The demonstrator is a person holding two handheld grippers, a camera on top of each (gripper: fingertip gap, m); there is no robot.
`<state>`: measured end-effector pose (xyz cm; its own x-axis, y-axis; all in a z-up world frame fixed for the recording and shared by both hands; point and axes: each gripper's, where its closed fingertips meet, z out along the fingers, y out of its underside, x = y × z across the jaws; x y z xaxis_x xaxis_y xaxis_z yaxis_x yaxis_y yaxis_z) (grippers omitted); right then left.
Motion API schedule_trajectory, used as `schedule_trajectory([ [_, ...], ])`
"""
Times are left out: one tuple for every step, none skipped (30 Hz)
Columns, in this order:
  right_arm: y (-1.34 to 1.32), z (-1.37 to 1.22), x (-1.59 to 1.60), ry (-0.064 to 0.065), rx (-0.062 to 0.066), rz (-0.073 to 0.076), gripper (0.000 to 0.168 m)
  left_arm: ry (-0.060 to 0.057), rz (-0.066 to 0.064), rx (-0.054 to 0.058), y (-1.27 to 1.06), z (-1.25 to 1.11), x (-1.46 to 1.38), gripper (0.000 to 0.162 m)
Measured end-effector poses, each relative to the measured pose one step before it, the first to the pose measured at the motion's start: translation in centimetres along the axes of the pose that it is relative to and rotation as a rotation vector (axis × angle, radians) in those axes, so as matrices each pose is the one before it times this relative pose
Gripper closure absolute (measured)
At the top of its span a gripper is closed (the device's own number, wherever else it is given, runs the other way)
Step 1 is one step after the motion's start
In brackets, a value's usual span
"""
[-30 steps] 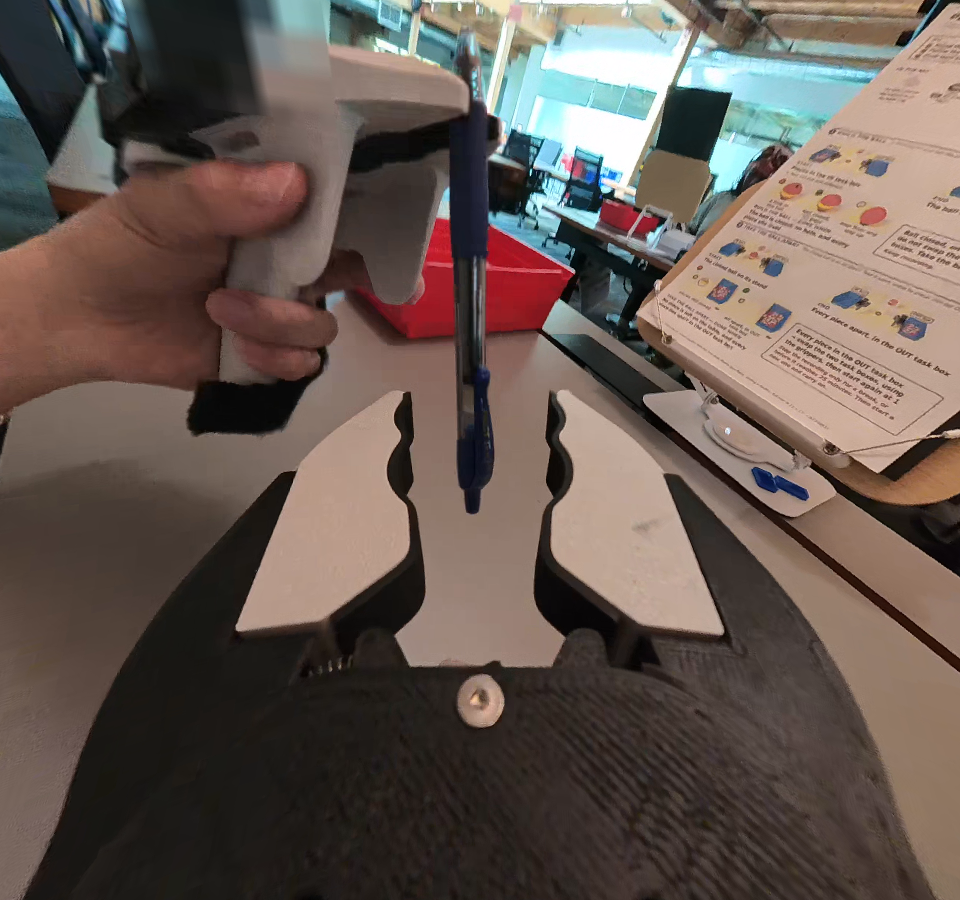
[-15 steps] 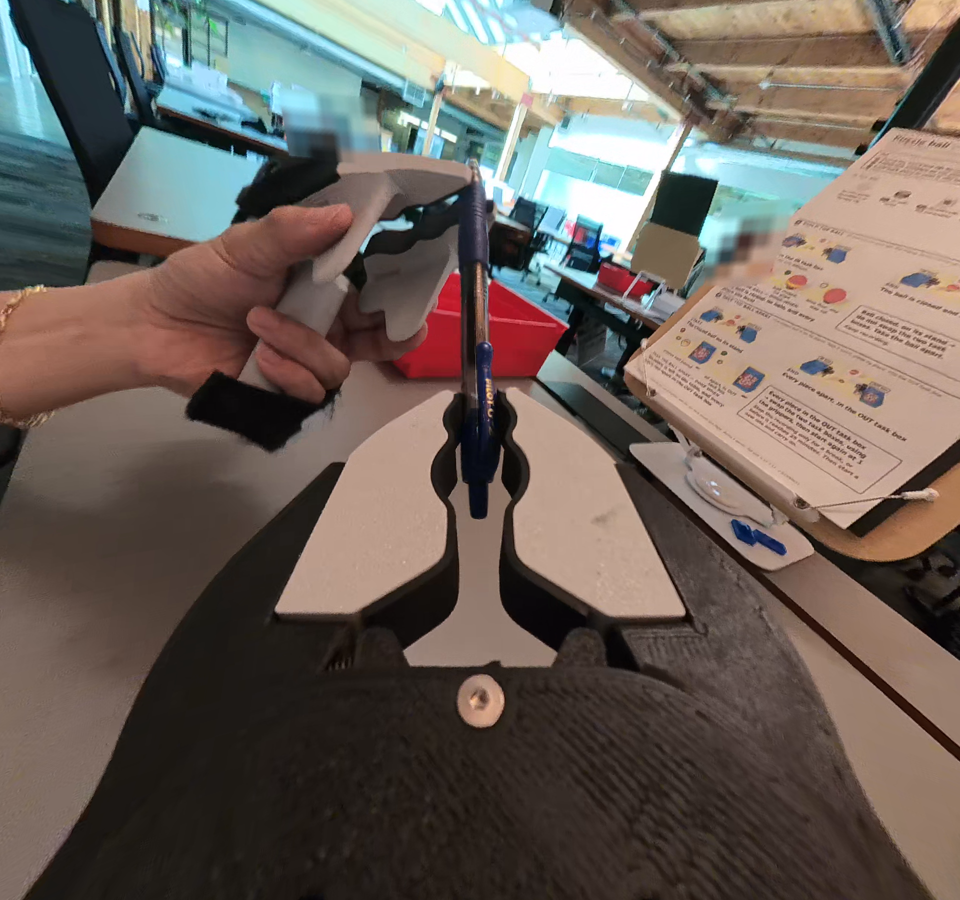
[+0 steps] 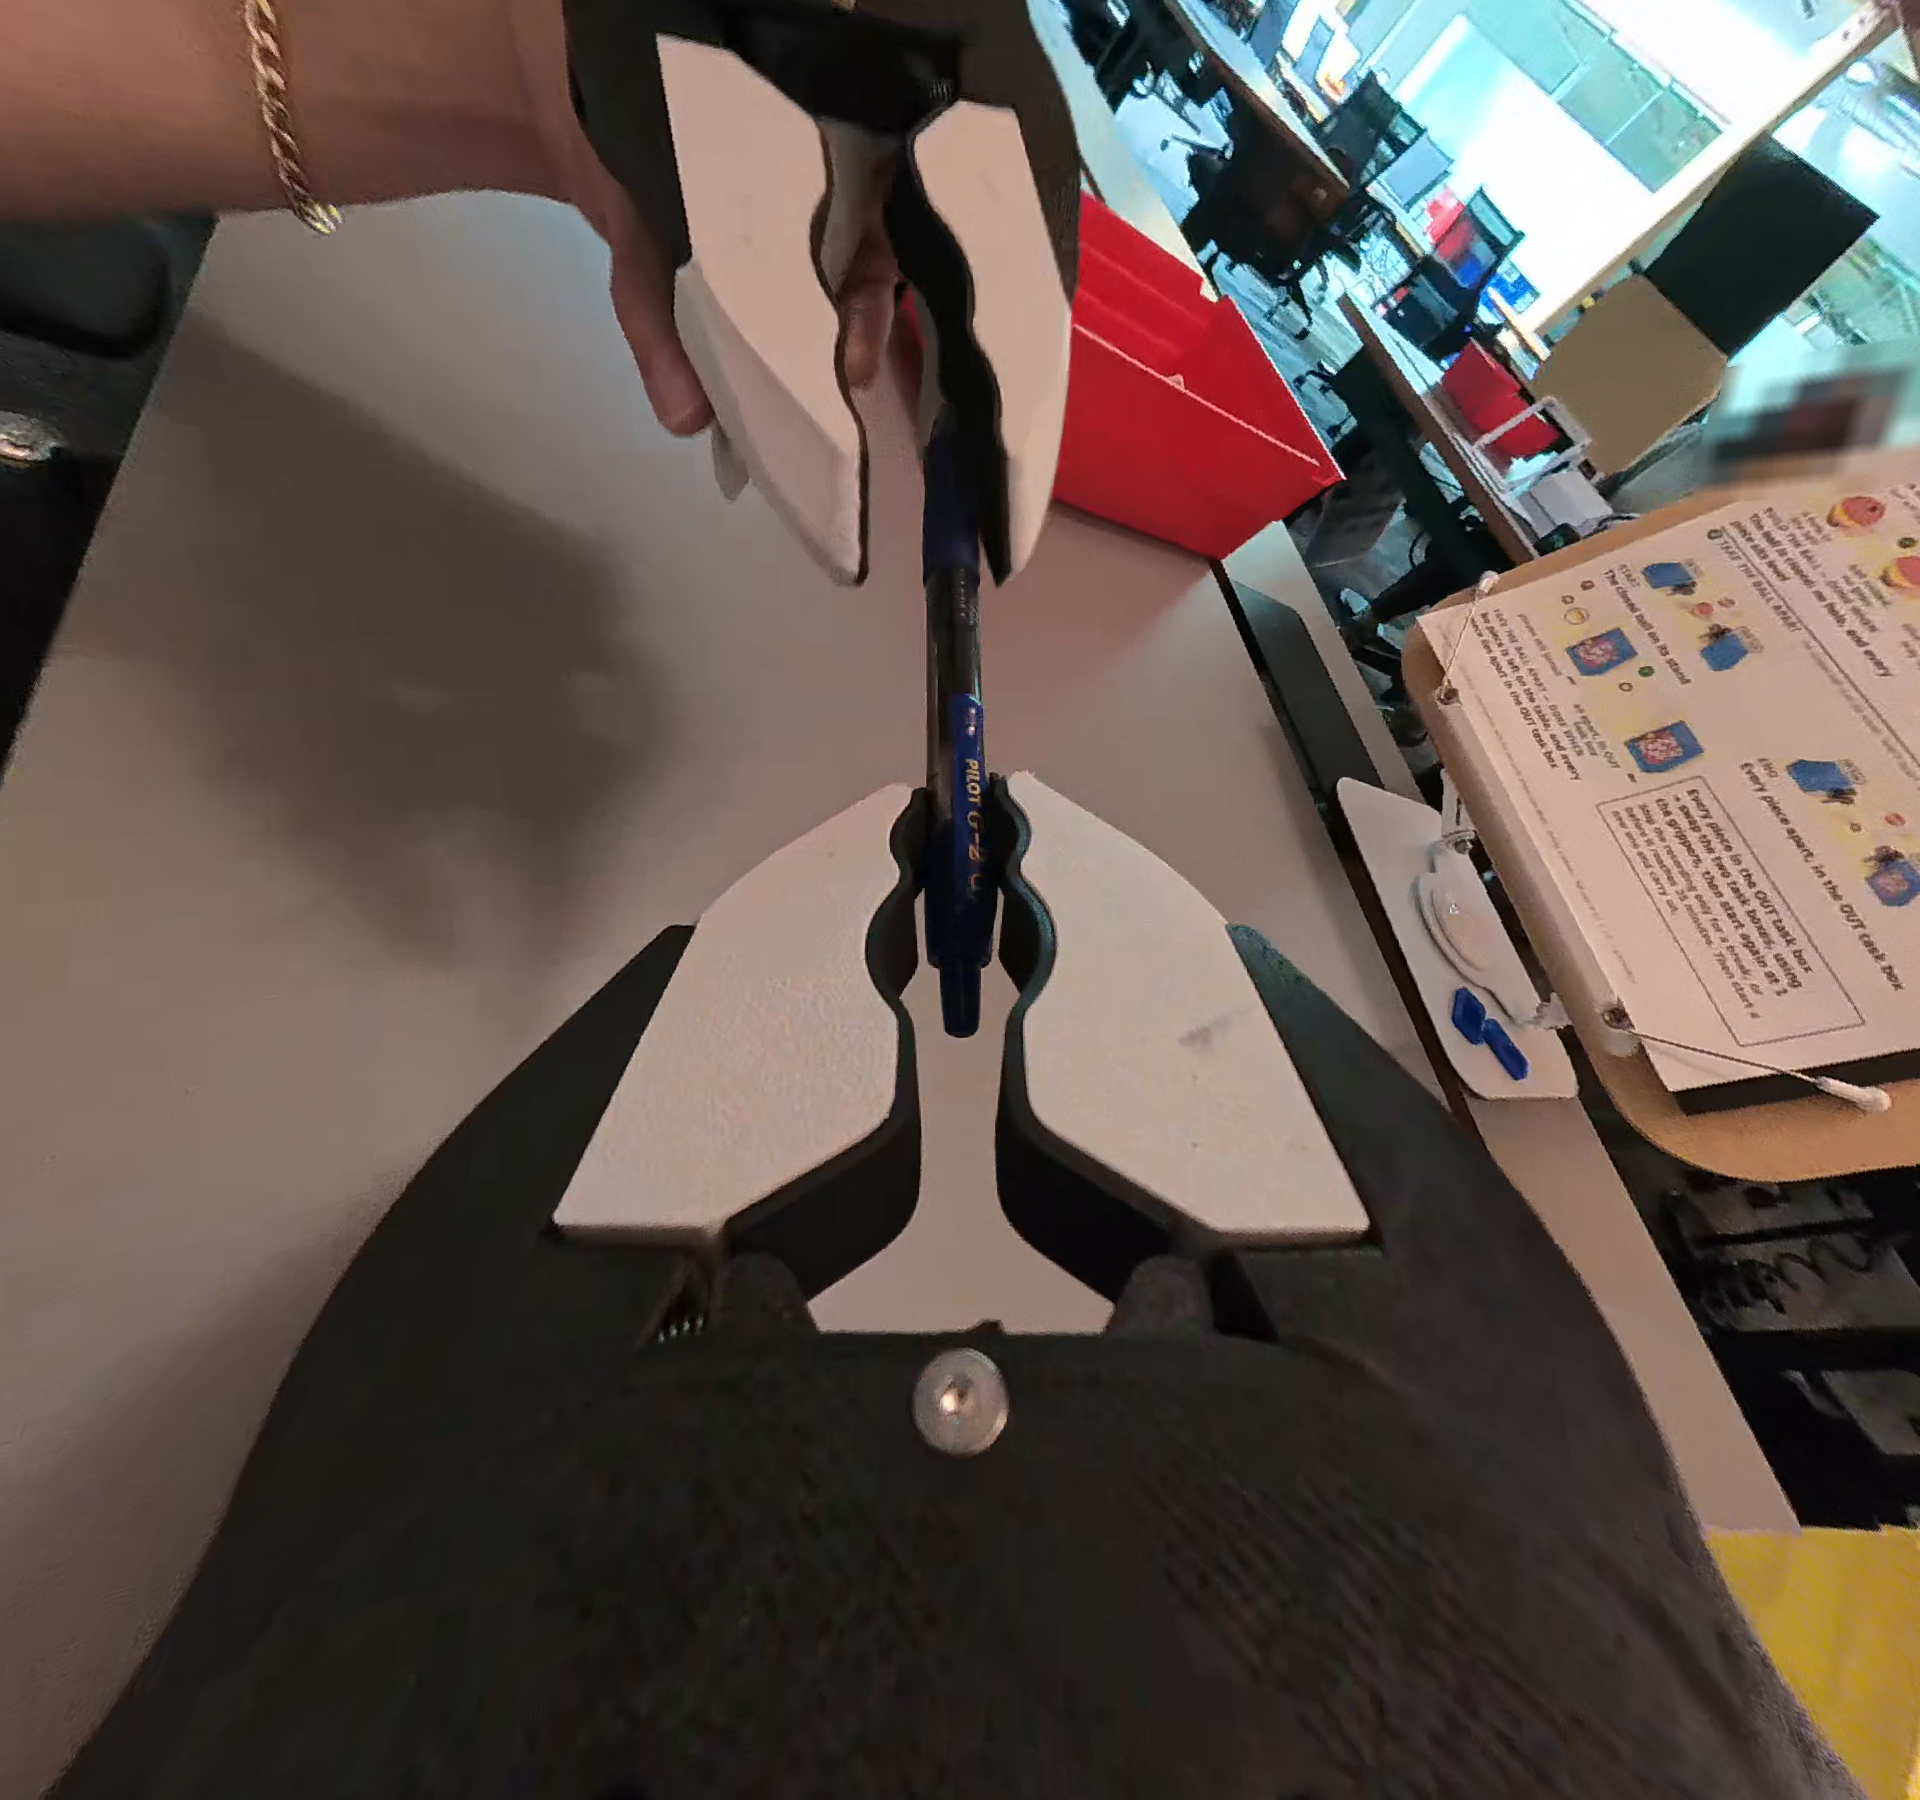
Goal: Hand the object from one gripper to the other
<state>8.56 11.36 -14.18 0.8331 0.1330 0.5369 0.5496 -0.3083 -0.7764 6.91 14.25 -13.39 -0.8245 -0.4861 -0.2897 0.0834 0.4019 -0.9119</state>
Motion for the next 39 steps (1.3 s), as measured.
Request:
schedule_trajectory([
  [-0.142, -0.121, -0.135, -0.0165, 0.0143, 0.0105, 0.158, 0.0165, -0.008, 0.0066, 0.064, 0.141, 0.181, 0.135],
  [-0.126, -0.147, -0.025, -0.0078, 0.0145, 0.002, 0.158, 0.02, -0.0089, 0.0204, -0.088, -0.015, 0.18, 0.135],
  [-0.17, -0.12, -0.138, -0.0127, 0.0171, -0.0026, 0.158, 0.0217, -0.0111, 0.0376, -0.347, -0.152, 0.193, 0.138],
  [-0.349, -0.121, -0.146, -0.0133, 0.0277, 0.0053, 0.158, 0.0147, -0.014, 0.0383, -0.39, -0.209, 0.082, 0.14],
  [-0.404, -0.119, -0.08, -0.0111, 0.0282, 0.0164, 0.158, 0.0048, -0.0146, 0.0256, -0.223, -0.198, -0.08, 0.14],
  [-0.245, -0.099, -0.148, -0.0171, 0.0154, 0.0181, 0.158, -0.0038, -0.0111, 0.0091, 0.026, -0.187, -0.209, 0.14],
  [-0.255, -0.099, -0.151, -0.0135, 0.0175, 0.0077, 0.158, -0.0003, -0.0031, 0.0001, 0.178, -0.15, -0.103, 0.139],
  [-0.125, -0.069, -0.081, -0.0057, 0.0096, 0.0022, 0.158, 0.011, 0.0013, 0.0005, 0.161, -0.088, 0.112, 0.14],
  [0.052, -0.009, -0.123, -0.01, -0.0027, 0.0074, 0.158, 0.0172, 0.0022, 0.0045, 0.064, -0.037, 0.231, 0.143],
  [0.0, 0.004, -0.044, -0.005, 0.0008, 0.006, 0.158, 0.0228, 0.0031, 0.0093, -0.049, 0.013, 0.325, 0.148],
  [-0.059, -0.028, 0.036, 0.0028, 0.0055, -0.0021, 0.158, 0.0216, 0.0007, 0.0177, -0.182, 0.021, 0.279, 0.15],
  [-0.071, -0.072, -0.101, -0.0098, 0.0065, 0.0061, 0.158, 0.0158, -0.0039, 0.0207, -0.223, 0.026, 0.196, 0.151],
  [-0.114, -0.087, -0.042, -0.0075, 0.0076, 0.0116, 0.158, 0.0099, -0.0066, 0.0157, -0.178, 0.039, 0.093, 0.151],
  [-0.081, -0.079, 0.082, 0.0029, 0.008, 0.0022, 0.158, 0.0039, -0.0061, 0.013, -0.165, 0.06, -0.017, 0.151],
  [0.021, -0.041, 0.177, 0.0109, 0.0056, 0.0025, 0.157, -0.0013, -0.0022, 0.0188, -0.212, 0.061, -0.082, 0.151],
  [-0.04, -0.041, 0.301, 0.0171, 0.0156, 0.0141, 0.157, -0.0073, -0.0032, 0.028, -0.261, 0.059, -0.181, 0.151],
  [-0.194, -0.098, 0.523, 0.0258, 0.0334, 0.0324, 0.155, -0.0141, -0.0128, 0.0328, -0.274, 0.047, -0.325, 0.151],
  [-0.359, -0.214, 0.745, 0.0316, 0.0492, 0.0446, 0.151, -0.0236, -0.0227, 0.0424, -0.364, -0.023, -0.504, 0.151],
  [-0.413, -0.299, 0.818, 0.0292, 0.0558, 0.0582, 0.141, -0.0257, -0.0313, 0.0573, -0.574, -0.09, -0.563, 0.151],
  [-0.405, -0.318, 0.883, 0.0269, 0.0553, 0.0773, 0.135, -0.0255, -0.0389, 0.0778, -0.851, -0.155, -0.564, 0.151],
  [-0.453, -0.257, 0.718, 0.0141, 0.059, 0.0905, 0.13, -0.027, -0.0477, 0.091, -1.011, -0.164, -0.596, 0.151],
  [-0.573, -0.163, 0.603, 0.0104, 0.0695, 0.0867, 0.126, -0.0218, -0.0492, 0.0847, -0.867, -0.108, -0.52, 0.152],
  [-0.515, -0.027, 0.61, 0.0211, 0.0698, 0.0713, 0.126, -0.0174, -0.0403, 0.0659, -0.533, -0.006, -0.4, 0.152],
  [-0.349, 0.126, 0.407, 0.0183, 0.0591, 0.0583, 0.127, -0.0137, -0.0266, 0.047, -0.167, 0.083, -0.285, 0.152],
  [-0.178, 0.302, -0.06, -0.0052, 0.0423, 0.0523, 0.126, -0.0041, -0.0165, 0.0321, 0.105, 0.141, -0.123, 0.152],
  [-0.041, 0.446, -0.334, -0.0131, 0.0255, 0.0484, 0.124, -0.0018, -0.0129, 0.0257, 0.236, 0.183, -0.042, 0.152],
  [0.03, 0.491, -0.36, -0.006, 0.015, 0.0311, 0.121, -0.0092, -0.0104, 0.0246, 0.252, 0.188, -0.102, 0.152],
  [-0.017, 0.435, -0.293, 0.003, 0.014, 0.0108, 0.119, -0.0044, -0.0149, 0.0166, 0.343, 0.2, -0.017, 0.152],
  [-0.045, 0.31, -0.253, 0.0071, 0.015, -0.003, 0.121, 0.0083, -0.0198, 0.0048, 0.463, 0.227, 0.136, 0.152],
  [-0.038, 0.187, -0.167, 0.0088, 0.0115, -0.0113, 0.125, 0.0067, -0.0125, -0.0002, 0.482, 0.236, 0.141, 0.152],
  [-0.008, 0.069, -0.015, 0.0134, 0.0083, -0.0148, 0.128, -0.0004, 0.0023, -0.0018, 0.462, 0.214, 0.095, 0.152],
  [0.011, -0.02, 0.095, 0.0138, 0.0063, -0.0182, 0.135, 0.0048, 0.0058, -0.0093, 0.486, 0.209, 0.17, 0.152],
  [-0.009, -0.098, 0.037, 0.0029, 0.0056, -0.0165, 0.146, 0.0088, 0.0026, -0.0149, 0.474, 0.204, 0.219, 0.151],
  [-0.02, -0.102, -0.046, -0.0087, 0.0064, -0.0046, 0.153, 0.0014, 0.0056, -0.0065, 0.287, 0.174, 0.122, 0.151],
  [-0.043, -0.072, 0.007, -0.009, 0.0077, 0.0156, 0.154, -0.0028, 0.0057, 0.0018, 0.126, 0.089, 0.056, 0.152],
  [0.003, -0.077, -0.114, -0.022, -0.0024, 0.0181, 0.155, 0.0035, -0.0044, -0.0023, 0.12, 0.03, 0.054, 0.152],
  [0.073, -0.086, -0.031, -0.0149, -0.0216, -0.0025, 0.156, 0.0064, -0.0136, -0.0185, 0.279, 0.005, -0.013, 0.151],
  [0.156, -0.115, 0.127, 0.0009, -0.0397, -0.0353, 0.156, 0.0023, -0.0168, -0.0372, 0.422, -0.008, -0.143, 0.151],
  [0.175, -0.132, 0.066, 0.0028, -0.0453, -0.0442, 0.156, 0.001, -0.0083, -0.0447, 0.428, -0.044, -0.155, 0.15],
])
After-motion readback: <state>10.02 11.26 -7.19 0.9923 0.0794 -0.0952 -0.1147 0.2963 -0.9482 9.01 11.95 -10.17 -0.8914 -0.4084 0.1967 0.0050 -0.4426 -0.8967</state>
